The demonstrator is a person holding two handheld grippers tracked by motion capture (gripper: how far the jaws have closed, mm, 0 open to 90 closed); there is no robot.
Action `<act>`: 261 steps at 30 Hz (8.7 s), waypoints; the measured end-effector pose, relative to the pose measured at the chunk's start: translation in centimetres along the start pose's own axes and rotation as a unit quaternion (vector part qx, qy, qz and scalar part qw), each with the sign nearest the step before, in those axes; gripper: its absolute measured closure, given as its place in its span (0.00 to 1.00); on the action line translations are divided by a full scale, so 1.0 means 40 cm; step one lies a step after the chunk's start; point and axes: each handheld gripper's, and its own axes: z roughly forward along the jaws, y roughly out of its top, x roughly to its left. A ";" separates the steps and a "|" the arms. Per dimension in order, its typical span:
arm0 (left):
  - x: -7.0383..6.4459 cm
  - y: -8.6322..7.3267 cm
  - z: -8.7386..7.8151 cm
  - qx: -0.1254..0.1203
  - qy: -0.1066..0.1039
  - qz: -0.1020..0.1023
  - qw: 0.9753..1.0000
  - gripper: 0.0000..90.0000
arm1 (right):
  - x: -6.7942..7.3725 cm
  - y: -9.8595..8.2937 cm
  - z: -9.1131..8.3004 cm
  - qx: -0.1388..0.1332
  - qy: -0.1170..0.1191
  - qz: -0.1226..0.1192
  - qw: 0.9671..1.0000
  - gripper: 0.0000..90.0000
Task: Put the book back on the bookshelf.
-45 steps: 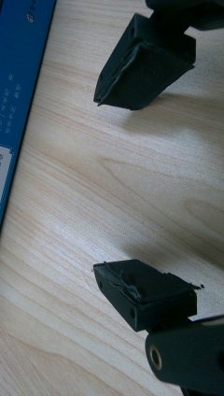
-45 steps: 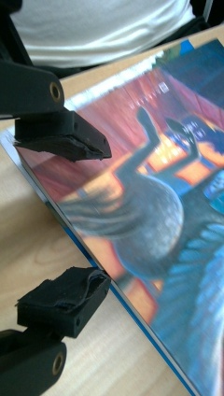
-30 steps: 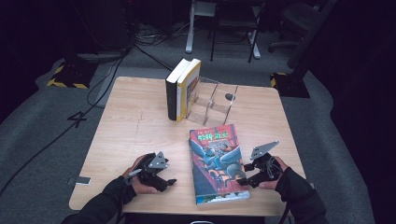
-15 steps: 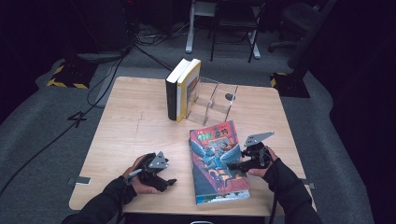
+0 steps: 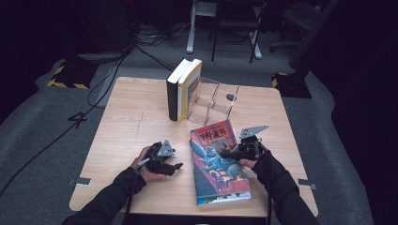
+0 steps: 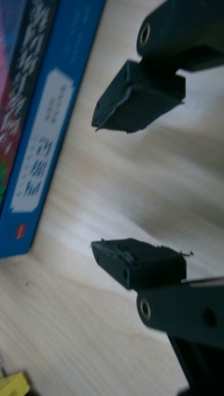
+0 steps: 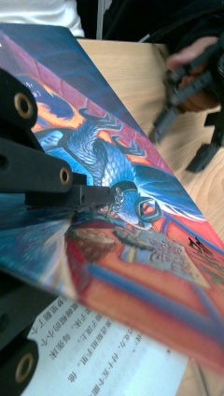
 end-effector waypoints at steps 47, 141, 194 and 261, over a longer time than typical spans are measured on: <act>0.087 0.259 -0.132 -0.214 -0.020 0.015 0.976 1.00 | 0.119 0.070 -0.115 -0.148 -0.062 -0.156 0.975 0.91; -0.132 0.182 -0.125 -0.189 -0.005 0.127 0.974 0.73 | 0.179 -0.025 -0.214 -0.271 -0.229 -0.181 0.917 0.60; -0.167 0.256 -0.134 -0.248 -0.082 0.085 0.961 0.80 | 0.186 -0.037 -0.129 -0.218 -0.184 -0.150 0.947 0.42; 0.086 0.420 -0.167 -0.285 0.118 -0.022 0.951 0.82 | 0.076 -0.118 -0.075 -0.113 -0.180 -0.090 0.973 0.42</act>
